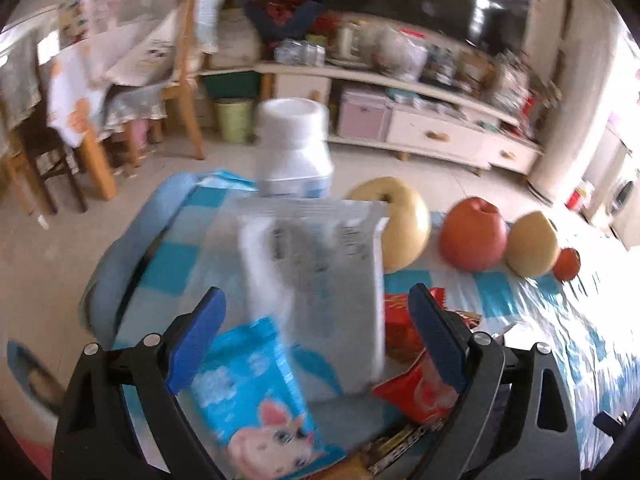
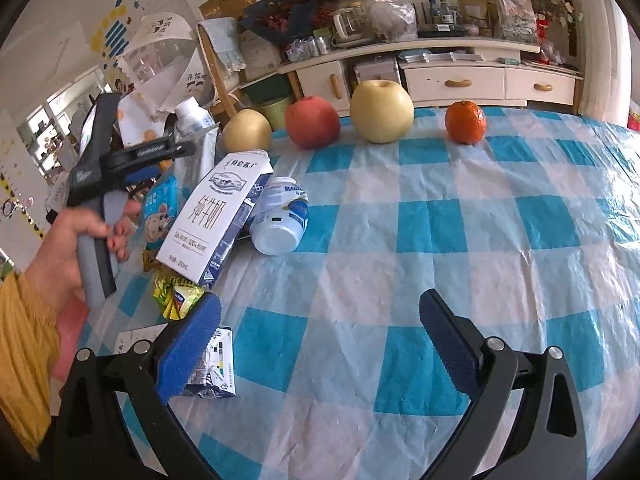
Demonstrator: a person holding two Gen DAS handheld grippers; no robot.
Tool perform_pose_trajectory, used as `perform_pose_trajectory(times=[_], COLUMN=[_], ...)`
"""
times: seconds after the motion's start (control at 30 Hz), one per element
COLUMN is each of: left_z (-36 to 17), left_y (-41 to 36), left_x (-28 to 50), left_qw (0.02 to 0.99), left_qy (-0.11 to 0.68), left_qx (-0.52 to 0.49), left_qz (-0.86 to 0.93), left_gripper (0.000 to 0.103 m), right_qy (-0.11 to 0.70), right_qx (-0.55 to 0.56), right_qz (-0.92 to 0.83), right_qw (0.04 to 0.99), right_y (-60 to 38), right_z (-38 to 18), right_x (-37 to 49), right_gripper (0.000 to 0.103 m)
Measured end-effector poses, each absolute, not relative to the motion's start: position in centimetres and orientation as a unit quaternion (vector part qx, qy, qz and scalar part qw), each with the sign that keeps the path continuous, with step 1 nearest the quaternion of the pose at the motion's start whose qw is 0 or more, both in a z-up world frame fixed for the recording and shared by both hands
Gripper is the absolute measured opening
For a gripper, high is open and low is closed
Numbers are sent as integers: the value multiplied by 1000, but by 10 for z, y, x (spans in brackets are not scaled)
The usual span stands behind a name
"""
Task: Collect trash
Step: 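Grasp the white wet-wipes packet with the left tool, then grasp the red milk-tea sachet with the right tool while the left tool holds the wipes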
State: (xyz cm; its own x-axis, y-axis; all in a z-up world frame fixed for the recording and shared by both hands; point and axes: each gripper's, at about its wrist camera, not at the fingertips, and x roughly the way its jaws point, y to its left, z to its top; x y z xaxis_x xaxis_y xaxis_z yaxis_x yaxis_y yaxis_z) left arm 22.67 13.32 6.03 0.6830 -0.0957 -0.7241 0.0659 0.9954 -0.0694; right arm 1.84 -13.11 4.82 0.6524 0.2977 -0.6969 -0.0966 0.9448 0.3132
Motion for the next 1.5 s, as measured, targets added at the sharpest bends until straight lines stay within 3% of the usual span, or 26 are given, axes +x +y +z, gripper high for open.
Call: perform_pose_trajectory(times=[0.27, 0.33, 0.43, 1.03, 1.13, 1.2, 1.5], left_z=[37, 29, 26, 17, 22, 26, 65], left_y=[120, 120, 120, 27, 34, 40, 72], left_x=[258, 260, 255, 146, 142, 140, 118], left_qw=[891, 883, 879, 863, 870, 875, 897], left_qy=[453, 469, 475, 479, 470, 463, 416], left_qx=[15, 4, -16, 12, -10, -21, -73], left_qz=[-23, -22, -31, -162, -149, -141, -130], left_gripper=[92, 78, 70, 64, 63, 63, 63], right_qy=[410, 411, 412, 401, 399, 395, 367], right_qx=[138, 137, 137, 147, 175, 186, 113], right_qz=[115, 115, 117, 86, 91, 108, 198], right_qw=[894, 894, 893, 900, 896, 893, 902], right_y=[-134, -134, -134, -168, -178, -177, -126], right_z=[45, 45, 45, 47, 46, 48, 68], right_x=[20, 21, 21, 29, 31, 30, 15], right_gripper=[98, 98, 98, 98, 95, 78, 77])
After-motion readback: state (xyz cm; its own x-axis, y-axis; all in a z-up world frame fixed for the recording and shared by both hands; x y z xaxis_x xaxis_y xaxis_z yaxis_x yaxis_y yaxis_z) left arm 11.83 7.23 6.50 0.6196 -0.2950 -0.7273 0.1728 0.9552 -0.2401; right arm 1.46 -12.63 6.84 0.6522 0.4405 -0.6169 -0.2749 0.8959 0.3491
